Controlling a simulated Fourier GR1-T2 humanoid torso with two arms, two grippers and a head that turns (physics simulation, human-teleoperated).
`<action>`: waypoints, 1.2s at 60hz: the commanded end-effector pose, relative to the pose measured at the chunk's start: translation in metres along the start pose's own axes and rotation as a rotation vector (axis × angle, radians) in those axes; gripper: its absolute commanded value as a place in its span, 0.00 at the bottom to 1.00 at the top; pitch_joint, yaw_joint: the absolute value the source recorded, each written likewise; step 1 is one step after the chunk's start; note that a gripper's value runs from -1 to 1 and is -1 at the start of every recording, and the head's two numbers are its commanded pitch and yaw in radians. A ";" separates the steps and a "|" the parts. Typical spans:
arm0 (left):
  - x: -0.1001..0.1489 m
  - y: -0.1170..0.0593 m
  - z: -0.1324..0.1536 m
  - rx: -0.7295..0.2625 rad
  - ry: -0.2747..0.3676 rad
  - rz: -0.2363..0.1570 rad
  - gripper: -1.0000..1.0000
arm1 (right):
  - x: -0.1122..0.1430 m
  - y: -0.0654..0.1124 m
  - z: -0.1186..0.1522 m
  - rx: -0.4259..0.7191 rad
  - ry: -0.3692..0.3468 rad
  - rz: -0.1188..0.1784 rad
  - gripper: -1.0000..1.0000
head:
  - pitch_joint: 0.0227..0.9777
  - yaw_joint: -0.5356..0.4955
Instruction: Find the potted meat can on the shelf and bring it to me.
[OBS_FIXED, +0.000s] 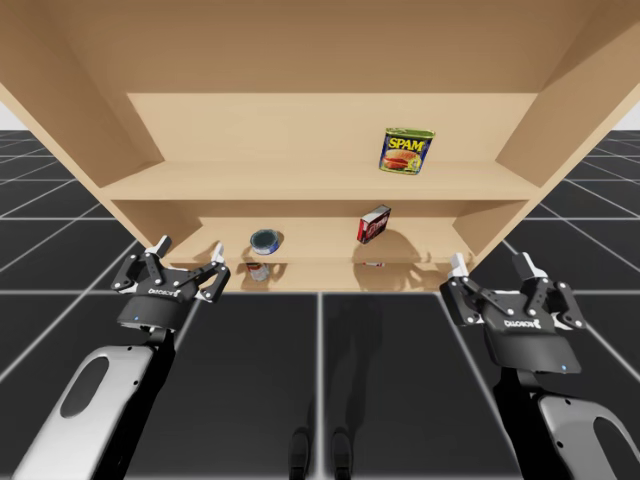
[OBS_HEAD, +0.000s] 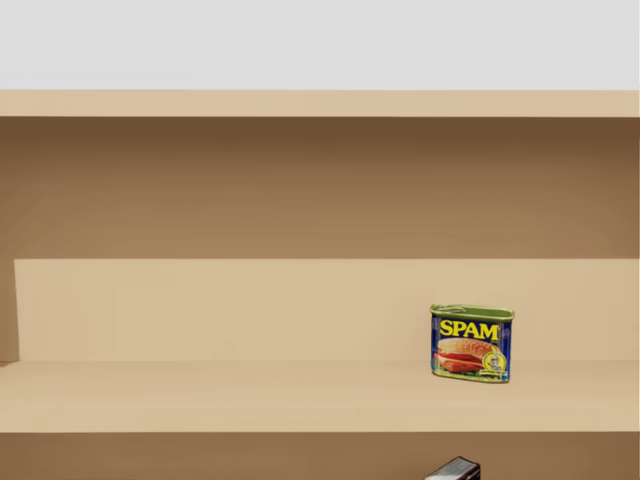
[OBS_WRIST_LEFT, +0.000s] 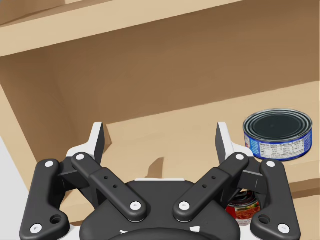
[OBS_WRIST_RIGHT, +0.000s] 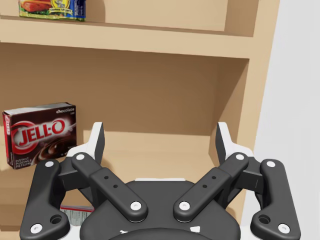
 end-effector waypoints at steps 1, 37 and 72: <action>0.000 0.000 0.000 0.000 0.000 0.000 0.00 | 0.001 0.001 0.001 -0.053 -0.014 -0.035 0.00 | 0.07 0.51; 0.000 -0.002 0.001 -0.014 -0.004 -0.003 0.00 | 0.003 -0.002 -0.002 -0.013 0.031 -0.041 0.00 | 0.24 0.27; -0.008 -0.008 0.000 -0.027 0.024 -0.013 0.00 | 0.103 0.044 0.018 0.045 -0.036 0.034 0.00 | 0.24 0.30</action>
